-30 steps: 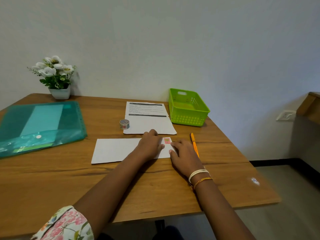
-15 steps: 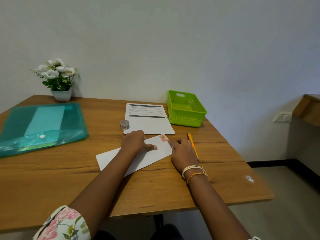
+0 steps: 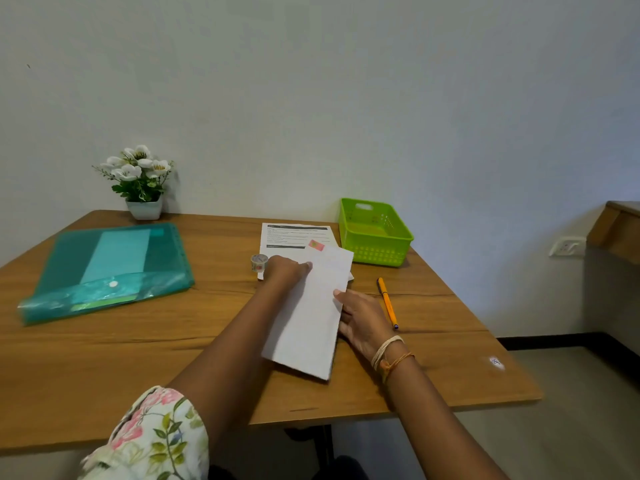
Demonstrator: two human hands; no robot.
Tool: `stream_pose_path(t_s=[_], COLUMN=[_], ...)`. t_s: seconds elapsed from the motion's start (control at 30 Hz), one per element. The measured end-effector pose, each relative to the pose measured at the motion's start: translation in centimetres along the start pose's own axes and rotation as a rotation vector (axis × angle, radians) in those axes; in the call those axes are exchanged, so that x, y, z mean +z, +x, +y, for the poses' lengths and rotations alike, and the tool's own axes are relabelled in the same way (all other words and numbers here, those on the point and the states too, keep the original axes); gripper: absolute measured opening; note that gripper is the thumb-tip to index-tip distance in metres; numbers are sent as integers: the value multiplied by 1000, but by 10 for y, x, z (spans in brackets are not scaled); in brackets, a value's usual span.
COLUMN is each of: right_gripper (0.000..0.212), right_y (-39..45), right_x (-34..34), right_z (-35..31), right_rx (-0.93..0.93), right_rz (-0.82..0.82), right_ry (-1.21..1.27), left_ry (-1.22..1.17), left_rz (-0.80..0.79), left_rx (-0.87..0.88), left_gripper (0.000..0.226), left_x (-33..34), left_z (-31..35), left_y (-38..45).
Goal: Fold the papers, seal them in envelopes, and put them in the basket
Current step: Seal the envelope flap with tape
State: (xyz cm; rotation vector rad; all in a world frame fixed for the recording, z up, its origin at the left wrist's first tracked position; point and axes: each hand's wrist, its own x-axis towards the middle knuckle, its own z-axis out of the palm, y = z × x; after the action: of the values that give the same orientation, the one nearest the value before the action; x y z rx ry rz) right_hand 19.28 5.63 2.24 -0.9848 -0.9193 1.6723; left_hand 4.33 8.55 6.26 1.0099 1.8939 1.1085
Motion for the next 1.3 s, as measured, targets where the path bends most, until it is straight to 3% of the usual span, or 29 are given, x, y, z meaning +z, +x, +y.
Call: stream_pose_path(t_s=[0.13, 0.2, 0.33, 0.43, 0.53, 0.63, 0.77, 0.87, 0.97, 1.17, 1.3], right_gripper=[24, 26, 19, 23, 21, 14, 10, 23, 8, 34, 38], right_y=[-1, 0, 2, 5, 7, 12, 18, 14, 8, 41, 70], right_x=[4, 3, 1, 0, 1, -1, -4, 0, -1, -9, -13], right_z=[-7, -15, -43, -65, -82, -91, -98, -102, -106, -139, -156], right_rx=[-6, -28, -109, -172, -175, -143, -95, -21, 86, 12, -22], right_rz=[3, 55, 143, 223, 247, 235, 195, 161, 153, 217, 287], right_ry=[-24, -60, -85, -111, -140, -166, -279, -354, -374, -263, -295], left_ry=[-182, -133, 176, 129, 3, -68, -74, -132, -156, -375, -494], left_rz=[-34, -82, -392, -674, -784, -745, -615, -530, -450, -456, -462], left_rx=[-19, -29, -98, -191, -182, -102, -38, 1, 49, 6, -40], left_gripper=[48, 59, 75, 65, 47, 32, 31, 33, 29, 27, 8], left_x=[4, 2, -19, -33, -35, -27, -14, 1, 16, 45, 65], left_z=[4, 4, 5, 9, 14, 19, 34, 48, 60, 88, 100], left_y=[-10, -13, -24, -30, -35, -36, -37, -35, -31, -4, 18])
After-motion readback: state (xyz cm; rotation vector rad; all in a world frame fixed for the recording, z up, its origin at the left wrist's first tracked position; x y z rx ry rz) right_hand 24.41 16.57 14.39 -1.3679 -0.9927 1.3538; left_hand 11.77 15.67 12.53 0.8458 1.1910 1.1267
